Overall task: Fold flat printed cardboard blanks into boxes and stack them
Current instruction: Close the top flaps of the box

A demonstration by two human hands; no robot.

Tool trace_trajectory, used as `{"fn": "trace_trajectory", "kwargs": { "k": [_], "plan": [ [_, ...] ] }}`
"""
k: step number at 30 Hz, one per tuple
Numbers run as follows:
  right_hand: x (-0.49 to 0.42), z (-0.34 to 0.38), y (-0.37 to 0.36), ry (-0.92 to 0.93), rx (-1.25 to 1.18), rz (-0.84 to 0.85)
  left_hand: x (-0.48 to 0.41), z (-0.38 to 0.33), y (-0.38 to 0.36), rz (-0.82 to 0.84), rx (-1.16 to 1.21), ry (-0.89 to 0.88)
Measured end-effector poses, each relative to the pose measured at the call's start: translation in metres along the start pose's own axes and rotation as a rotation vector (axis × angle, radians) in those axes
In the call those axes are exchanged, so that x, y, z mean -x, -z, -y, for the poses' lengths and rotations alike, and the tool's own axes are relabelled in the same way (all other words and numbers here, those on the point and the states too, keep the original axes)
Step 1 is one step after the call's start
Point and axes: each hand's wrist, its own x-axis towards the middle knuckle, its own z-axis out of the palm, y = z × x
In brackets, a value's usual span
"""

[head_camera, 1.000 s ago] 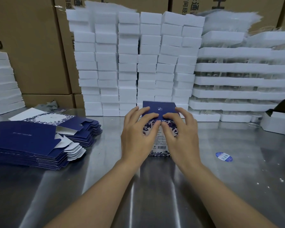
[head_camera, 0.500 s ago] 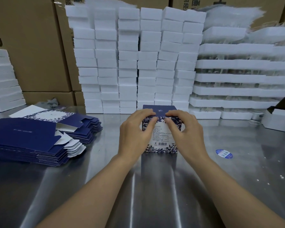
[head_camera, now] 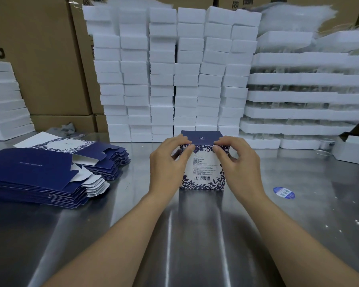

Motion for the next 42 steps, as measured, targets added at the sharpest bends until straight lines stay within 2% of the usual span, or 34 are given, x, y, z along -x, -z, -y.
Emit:
{"fn": "trace_trajectory", "kwargs": {
  "k": [6,14,18,28,35,37,40,42],
  "plan": [
    [0.003,-0.007,0.003,-0.081,-0.107,-0.010,0.004,-0.001,-0.001,-0.034,0.013,-0.014],
    [0.003,-0.008,0.000,-0.168,-0.169,0.008,0.005,0.001,-0.004,-0.021,0.103,0.101],
    [0.003,-0.008,0.000,-0.167,-0.128,-0.014,0.005,0.004,-0.003,0.015,0.193,0.203],
    [0.004,-0.007,-0.002,-0.181,-0.054,-0.050,0.005,0.005,-0.003,0.067,0.169,0.204],
    [0.012,-0.008,-0.005,-0.169,0.020,-0.037,0.009,0.010,-0.005,0.109,0.043,0.173],
    [0.015,-0.014,-0.004,-0.229,0.016,0.000,0.011,0.012,-0.006,0.168,-0.025,0.160],
    [0.017,-0.027,-0.002,-0.391,0.178,0.125,0.013,0.014,-0.005,0.263,-0.159,0.148],
    [0.014,-0.031,-0.003,-0.484,0.249,0.152,0.013,0.013,-0.005,0.263,-0.240,0.125]
  ]
}}
